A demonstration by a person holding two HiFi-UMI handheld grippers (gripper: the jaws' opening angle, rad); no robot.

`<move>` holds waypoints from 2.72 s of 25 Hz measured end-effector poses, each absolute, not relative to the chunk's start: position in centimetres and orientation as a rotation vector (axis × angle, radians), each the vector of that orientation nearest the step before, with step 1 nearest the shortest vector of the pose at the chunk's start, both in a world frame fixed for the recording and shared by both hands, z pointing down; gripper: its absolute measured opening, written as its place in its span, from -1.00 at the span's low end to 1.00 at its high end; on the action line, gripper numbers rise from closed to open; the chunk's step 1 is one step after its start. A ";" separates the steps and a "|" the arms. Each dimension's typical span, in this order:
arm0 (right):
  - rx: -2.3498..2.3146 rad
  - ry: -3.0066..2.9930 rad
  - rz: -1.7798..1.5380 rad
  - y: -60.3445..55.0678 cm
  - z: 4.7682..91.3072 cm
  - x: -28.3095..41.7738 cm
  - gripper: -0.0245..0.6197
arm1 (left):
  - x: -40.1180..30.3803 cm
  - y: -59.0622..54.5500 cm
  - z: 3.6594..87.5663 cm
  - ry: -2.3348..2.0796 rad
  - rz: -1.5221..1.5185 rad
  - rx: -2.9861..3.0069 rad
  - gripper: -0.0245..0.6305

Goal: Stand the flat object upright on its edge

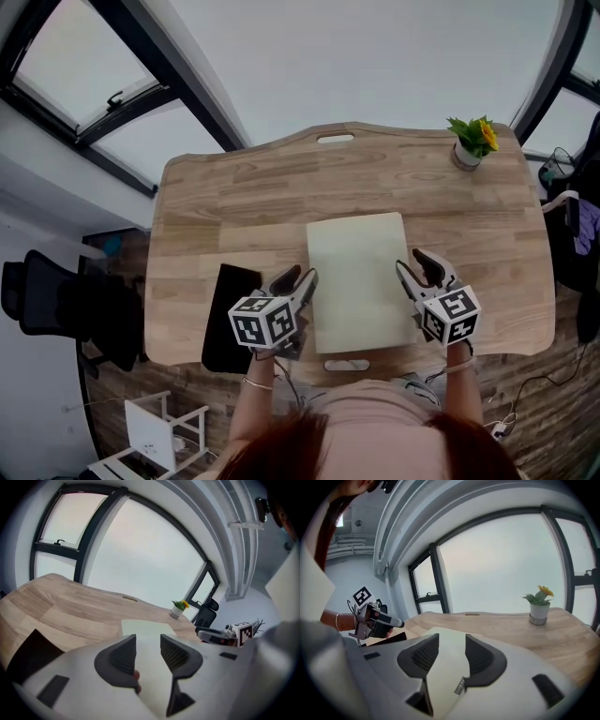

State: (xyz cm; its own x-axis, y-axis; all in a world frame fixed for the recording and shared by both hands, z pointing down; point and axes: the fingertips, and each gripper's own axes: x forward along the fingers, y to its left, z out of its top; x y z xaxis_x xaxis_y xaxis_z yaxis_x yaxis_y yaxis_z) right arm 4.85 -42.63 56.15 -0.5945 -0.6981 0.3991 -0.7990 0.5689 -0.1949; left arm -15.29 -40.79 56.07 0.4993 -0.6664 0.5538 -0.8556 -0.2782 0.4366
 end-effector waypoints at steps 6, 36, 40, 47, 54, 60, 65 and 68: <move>1.212 -2.488 0.616 -43.3 59.0 4.9 -0.33 | -15.3 -41.1 59.0 -1.201 0.360 1.976 -0.40; 0.980 -2.342 1.279 -42.9 67.7 3.7 0.27 | -14.3 -40.0 66.5 -0.937 0.267 1.743 -0.09; 0.980 -2.330 1.312 -42.8 68.1 3.6 0.29 | -14.0 -40.3 66.5 -0.930 0.274 1.739 -0.09; 1.006 -2.315 1.313 -42.6 68.2 3.6 0.29 | -13.8 -40.3 66.3 -0.959 0.323 1.741 -0.09; 1.078 -2.333 1.277 -42.1 67.0 4.3 0.27 | -13.1 -40.5 65.0 -0.996 0.347 1.768 -0.09; 1.123 -2.365 1.192 -41.5 65.0 4.8 0.26 | -12.6 -40.2 63.5 -1.012 0.357 1.828 -0.09; 1.162 -2.415 1.072 -40.9 62.8 5.1 0.25 | -12.4 -39.7 61.8 -1.036 0.353 1.885 -0.09; 1.181 -2.449 1.002 -40.5 61.5 5.1 0.24 | -12.3 -39.4 60.5 -1.058 0.337 1.935 -0.09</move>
